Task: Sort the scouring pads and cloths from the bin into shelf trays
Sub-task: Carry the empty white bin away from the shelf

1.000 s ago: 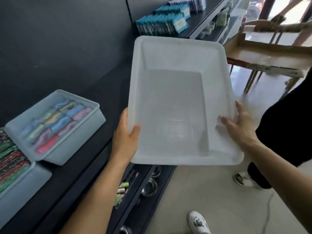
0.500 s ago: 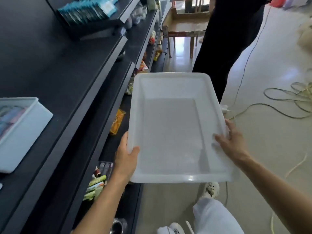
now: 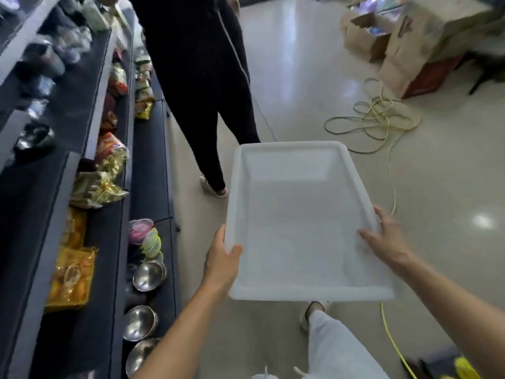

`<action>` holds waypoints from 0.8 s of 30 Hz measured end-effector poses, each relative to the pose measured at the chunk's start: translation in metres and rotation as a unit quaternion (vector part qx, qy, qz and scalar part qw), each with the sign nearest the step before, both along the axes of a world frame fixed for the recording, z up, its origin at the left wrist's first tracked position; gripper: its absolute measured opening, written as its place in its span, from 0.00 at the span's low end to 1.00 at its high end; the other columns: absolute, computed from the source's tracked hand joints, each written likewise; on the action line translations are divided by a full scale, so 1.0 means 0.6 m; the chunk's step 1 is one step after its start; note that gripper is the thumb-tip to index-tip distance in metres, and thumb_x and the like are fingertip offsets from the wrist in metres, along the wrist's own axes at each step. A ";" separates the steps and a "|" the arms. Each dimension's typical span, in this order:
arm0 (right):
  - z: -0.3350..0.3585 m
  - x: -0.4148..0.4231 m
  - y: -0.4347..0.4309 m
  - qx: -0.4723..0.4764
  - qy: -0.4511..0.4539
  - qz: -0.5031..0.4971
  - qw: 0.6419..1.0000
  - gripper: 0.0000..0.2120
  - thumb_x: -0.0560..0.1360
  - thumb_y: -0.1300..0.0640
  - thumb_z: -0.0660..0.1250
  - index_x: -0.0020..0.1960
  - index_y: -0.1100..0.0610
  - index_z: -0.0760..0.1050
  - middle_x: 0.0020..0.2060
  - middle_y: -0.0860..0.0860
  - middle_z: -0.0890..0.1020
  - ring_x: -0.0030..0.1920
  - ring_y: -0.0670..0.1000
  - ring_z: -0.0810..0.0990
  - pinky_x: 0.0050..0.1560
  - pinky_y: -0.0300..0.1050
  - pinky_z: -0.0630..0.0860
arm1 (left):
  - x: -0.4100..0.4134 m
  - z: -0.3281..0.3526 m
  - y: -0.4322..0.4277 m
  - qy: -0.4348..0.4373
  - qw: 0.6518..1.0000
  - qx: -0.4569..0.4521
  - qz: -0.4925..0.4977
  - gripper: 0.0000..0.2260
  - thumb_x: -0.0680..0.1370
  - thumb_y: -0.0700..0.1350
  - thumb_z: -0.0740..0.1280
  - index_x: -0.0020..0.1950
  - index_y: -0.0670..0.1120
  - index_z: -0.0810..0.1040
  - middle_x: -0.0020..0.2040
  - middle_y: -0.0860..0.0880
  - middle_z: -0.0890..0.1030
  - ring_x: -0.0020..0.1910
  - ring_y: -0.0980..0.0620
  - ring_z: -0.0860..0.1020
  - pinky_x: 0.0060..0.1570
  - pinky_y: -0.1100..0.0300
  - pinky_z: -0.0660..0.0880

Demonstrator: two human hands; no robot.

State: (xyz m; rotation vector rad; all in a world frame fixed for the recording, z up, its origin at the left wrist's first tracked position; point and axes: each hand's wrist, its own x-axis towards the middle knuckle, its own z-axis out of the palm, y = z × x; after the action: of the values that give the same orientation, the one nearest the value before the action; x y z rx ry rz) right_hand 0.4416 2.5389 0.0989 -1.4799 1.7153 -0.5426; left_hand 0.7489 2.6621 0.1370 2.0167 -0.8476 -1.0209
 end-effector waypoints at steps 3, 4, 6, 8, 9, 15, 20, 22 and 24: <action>-0.004 -0.048 -0.081 -0.001 0.004 -0.043 0.999 0.29 0.71 0.66 0.69 0.71 0.56 0.67 0.58 0.56 0.79 0.54 0.58 0.79 0.57 0.56 0.76 | -0.035 -0.009 -0.127 0.012 0.999 0.003 -0.046 0.20 0.78 0.38 0.62 0.66 0.57 0.70 0.55 0.57 0.79 0.49 0.60 0.77 0.41 0.64 0.73; -0.002 -0.062 -0.107 0.003 0.003 -0.059 0.998 0.29 0.71 0.66 0.69 0.70 0.56 0.67 0.57 0.56 0.79 0.53 0.57 0.79 0.56 0.55 0.76 | -0.046 -0.012 -0.169 0.011 0.998 0.004 -0.060 0.20 0.78 0.38 0.62 0.65 0.58 0.69 0.53 0.58 0.79 0.48 0.60 0.77 0.41 0.63 0.73; -0.001 -0.092 -0.157 0.011 0.003 -0.092 0.996 0.29 0.71 0.67 0.68 0.70 0.57 0.67 0.57 0.56 0.79 0.52 0.57 0.79 0.56 0.54 0.76 | -0.069 -0.016 -0.251 0.012 0.996 0.008 -0.086 0.20 0.78 0.37 0.62 0.63 0.59 0.69 0.51 0.61 0.78 0.47 0.63 0.76 0.39 0.66 0.71; 0.002 -0.118 -0.205 0.019 0.003 -0.113 0.993 0.29 0.71 0.66 0.68 0.70 0.55 0.67 0.57 0.55 0.79 0.52 0.57 0.79 0.56 0.53 0.76 | -0.089 -0.017 -0.326 0.018 0.994 0.017 -0.109 0.20 0.78 0.37 0.63 0.63 0.58 0.70 0.52 0.59 0.79 0.47 0.63 0.77 0.39 0.66 0.72; 0.004 -0.131 -0.231 0.018 0.006 -0.118 0.993 0.29 0.71 0.65 0.68 0.70 0.54 0.67 0.57 0.55 0.80 0.52 0.58 0.80 0.56 0.54 0.77 | -0.098 -0.017 -0.362 0.019 0.993 0.020 -0.119 0.19 0.77 0.37 0.63 0.63 0.56 0.71 0.52 0.58 0.80 0.48 0.61 0.78 0.41 0.63 0.73; 0.032 -0.178 -0.379 0.013 0.028 -0.149 0.988 0.25 0.71 0.62 0.68 0.67 0.52 0.69 0.56 0.53 0.80 0.52 0.58 0.80 0.54 0.53 0.77 | -0.137 -0.007 -0.560 0.023 0.986 0.021 -0.165 0.20 0.76 0.36 0.64 0.65 0.54 0.73 0.54 0.54 0.82 0.54 0.50 0.81 0.57 0.50 0.76; 0.048 -0.194 -0.524 -0.002 0.026 -0.190 0.981 0.28 0.70 0.62 0.69 0.68 0.52 0.68 0.56 0.54 0.80 0.54 0.58 0.80 0.56 0.53 0.76 | -0.154 0.002 -0.748 0.040 0.982 -0.002 -0.186 0.19 0.76 0.38 0.65 0.65 0.52 0.74 0.56 0.50 0.83 0.53 0.49 0.82 0.57 0.49 0.78; 0.054 -0.196 -0.597 -0.005 0.021 -0.212 0.977 0.28 0.70 0.62 0.69 0.69 0.52 0.68 0.57 0.54 0.80 0.55 0.58 0.79 0.57 0.53 0.76 | -0.158 0.008 -0.839 0.040 0.978 -0.011 -0.207 0.17 0.77 0.37 0.64 0.65 0.50 0.73 0.55 0.49 0.82 0.49 0.51 0.82 0.49 0.59 0.79; 0.057 -0.198 -0.674 -0.012 0.007 -0.233 0.972 0.29 0.70 0.62 0.69 0.69 0.52 0.68 0.58 0.54 0.80 0.55 0.58 0.79 0.58 0.55 0.76 | -0.165 0.022 -0.933 0.040 0.973 -0.021 -0.227 0.16 0.78 0.37 0.64 0.64 0.52 0.71 0.52 0.52 0.81 0.46 0.55 0.80 0.40 0.65 0.76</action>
State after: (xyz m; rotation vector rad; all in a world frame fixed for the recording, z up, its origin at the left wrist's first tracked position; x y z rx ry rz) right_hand 0.3230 2.1348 0.1331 -1.0926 2.0843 -0.7990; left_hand 0.6501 2.1024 0.1502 1.7700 -1.3121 -1.3089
